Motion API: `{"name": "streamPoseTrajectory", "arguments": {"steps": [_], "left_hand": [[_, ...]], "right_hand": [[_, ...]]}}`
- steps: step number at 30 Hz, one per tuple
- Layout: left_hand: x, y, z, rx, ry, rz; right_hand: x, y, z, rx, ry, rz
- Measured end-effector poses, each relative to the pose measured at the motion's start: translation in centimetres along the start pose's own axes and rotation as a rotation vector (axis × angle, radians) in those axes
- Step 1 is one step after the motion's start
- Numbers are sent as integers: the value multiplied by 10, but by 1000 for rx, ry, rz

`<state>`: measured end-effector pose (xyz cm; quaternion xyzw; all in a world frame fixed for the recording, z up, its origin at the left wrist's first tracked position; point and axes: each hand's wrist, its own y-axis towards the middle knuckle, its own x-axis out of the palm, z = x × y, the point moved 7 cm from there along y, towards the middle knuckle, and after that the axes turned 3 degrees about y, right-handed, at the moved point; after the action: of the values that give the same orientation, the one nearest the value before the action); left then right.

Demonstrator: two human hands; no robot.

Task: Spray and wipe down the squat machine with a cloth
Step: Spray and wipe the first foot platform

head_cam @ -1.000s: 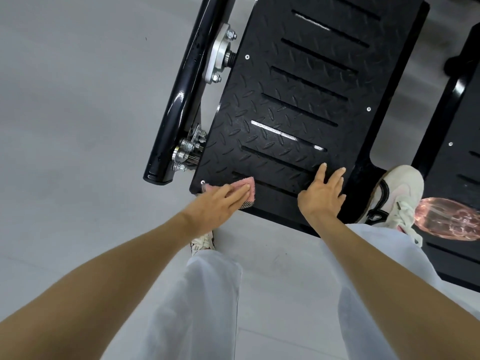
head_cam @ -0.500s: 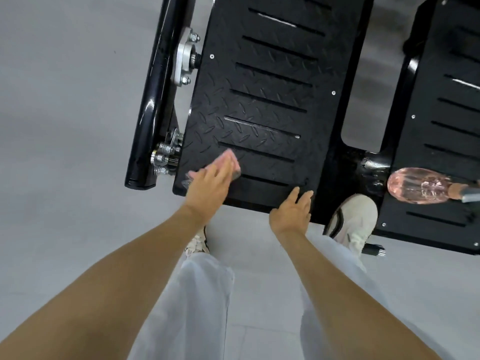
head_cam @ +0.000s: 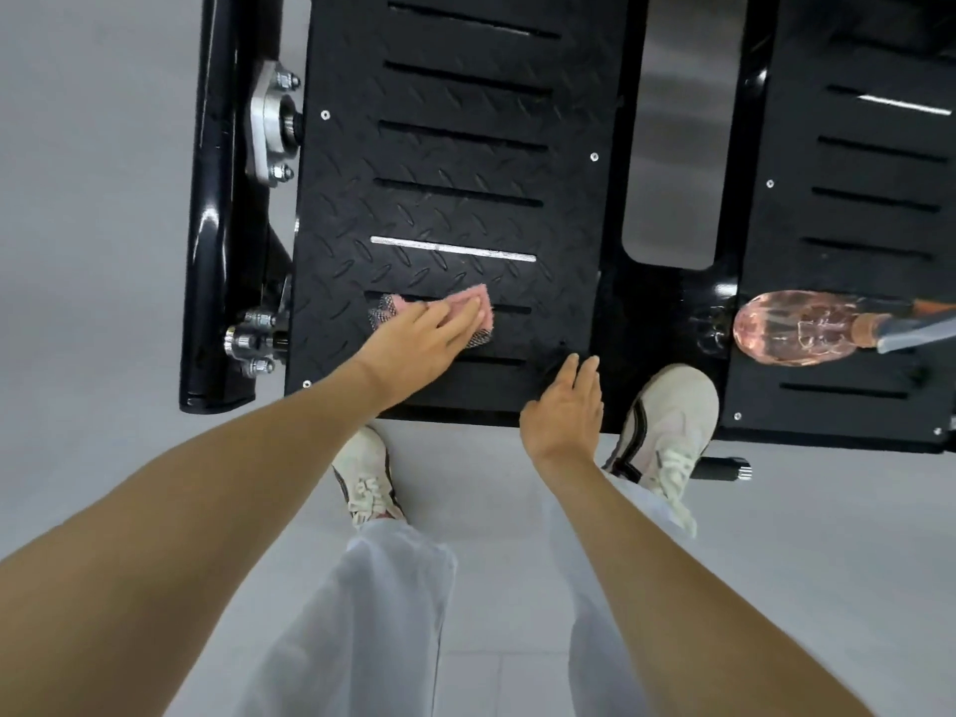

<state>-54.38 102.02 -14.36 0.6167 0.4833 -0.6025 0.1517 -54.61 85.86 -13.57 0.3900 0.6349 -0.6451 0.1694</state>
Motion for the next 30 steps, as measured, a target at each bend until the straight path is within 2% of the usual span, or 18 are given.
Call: {"name": "streamPoseTrajectory", "arguments": {"steps": [3, 4, 5, 7, 9, 10, 11, 12, 15, 17, 19, 21, 22, 23, 27, 30], "left_hand": [[-14, 15, -6, -282, -136, -26], [-19, 19, 4, -307, -181, -64], [-22, 23, 19, -270, -209, -91], [-34, 37, 53, 3, -211, -54], [-38, 47, 68, 296, -105, -2], [-40, 57, 65, 352, -32, 19], [-40, 67, 54, 336, 30, 31], [-42, 80, 38, 246, 61, 22], [-58, 115, -9, -169, -55, -15], [-66, 128, -9, -239, -129, -46], [-70, 133, 15, -74, -82, 2], [-75, 135, 34, 251, 68, 50], [-77, 137, 31, 348, 133, 63], [-80, 145, 20, 355, 182, 58], [-93, 180, -31, 12, 164, -10], [-90, 179, -21, -58, 22, -24]], "right_hand": [[-5, 5, 8, 7, 14, -1], [-7, 6, 9, 7, 22, -3], [-8, 7, 8, 11, 36, -7], [-14, 10, 11, 36, 79, -2], [-21, 15, 13, 52, 127, 13], [-24, 19, 16, 54, 147, 20], [-27, 21, 15, 48, 165, 16], [-29, 23, 16, 37, 180, 7], [-36, 30, 23, 13, 222, -2], [-43, 36, 30, 1, 235, 17], [-47, 39, 35, -13, 230, 18], [-51, 43, 39, -30, 216, 22], [-52, 44, 40, -35, 216, 27], [-52, 44, 41, -32, 225, 27], [-48, 44, 44, -35, 266, -13], [-51, 45, 46, -20, 287, 3]]}}
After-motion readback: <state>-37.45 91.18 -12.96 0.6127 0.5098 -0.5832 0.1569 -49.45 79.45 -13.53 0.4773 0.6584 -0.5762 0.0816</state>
